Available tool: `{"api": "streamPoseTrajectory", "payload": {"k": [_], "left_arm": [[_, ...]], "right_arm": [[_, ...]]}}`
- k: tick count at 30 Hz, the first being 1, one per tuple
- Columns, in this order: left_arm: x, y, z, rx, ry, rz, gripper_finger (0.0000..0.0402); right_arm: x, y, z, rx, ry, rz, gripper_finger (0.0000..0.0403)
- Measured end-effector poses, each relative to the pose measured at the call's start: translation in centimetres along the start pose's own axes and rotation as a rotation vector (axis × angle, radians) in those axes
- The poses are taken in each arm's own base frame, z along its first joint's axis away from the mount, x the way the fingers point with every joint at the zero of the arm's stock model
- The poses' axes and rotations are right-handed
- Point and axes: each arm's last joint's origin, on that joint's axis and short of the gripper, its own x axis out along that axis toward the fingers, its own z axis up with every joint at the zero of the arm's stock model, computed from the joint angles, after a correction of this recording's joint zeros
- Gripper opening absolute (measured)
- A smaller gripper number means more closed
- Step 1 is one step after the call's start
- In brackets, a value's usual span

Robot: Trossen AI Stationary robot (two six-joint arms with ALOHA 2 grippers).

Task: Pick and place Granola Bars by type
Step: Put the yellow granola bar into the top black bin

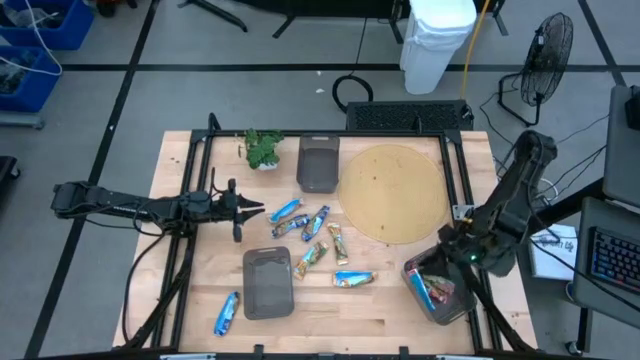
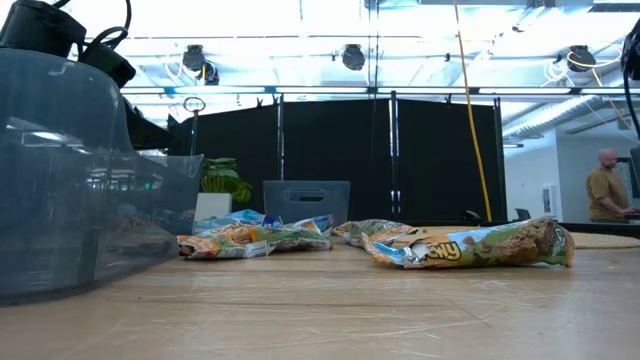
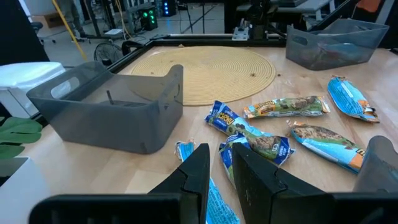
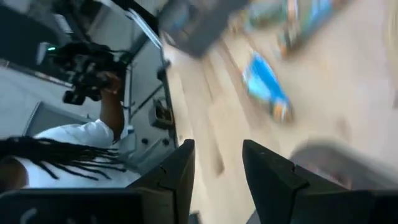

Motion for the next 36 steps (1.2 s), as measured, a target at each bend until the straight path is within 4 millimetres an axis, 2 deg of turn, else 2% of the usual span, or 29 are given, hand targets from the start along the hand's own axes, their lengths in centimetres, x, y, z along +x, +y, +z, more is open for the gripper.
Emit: {"api": "streamPoseTrajectory", "payload": {"k": [5, 10, 18, 31, 36], "left_arm": [[0.0, 0.0, 0.0, -0.004, -0.001, 0.000, 0.0074], [0.0, 0.0, 0.0, -0.005, 0.000, 0.000, 0.0074], [0.0, 0.0, 0.2, -0.013, -0.019, 0.000, 0.0074], [0.0, 0.0, 0.7, -0.033, -0.070, -0.001, 0.0074], [0.0, 0.0, 0.7, -0.040, -0.071, -0.001, 0.0074]], "right_arm": [[-1.2, -0.4, 1.2, -0.266, -0.137, -0.006, 0.0125], [-1.6, -1.6, 1.4, -0.430, -0.224, -0.062, 0.0125], [-1.2, -4.6, 0.4, -0.455, -0.275, -0.035, 0.0121], [-0.7, -7.0, -0.7, -0.600, -0.441, 0.109, 0.0120], [-1.2, -7.3, -0.4, -0.633, -0.480, 0.127, 0.0120]]}}
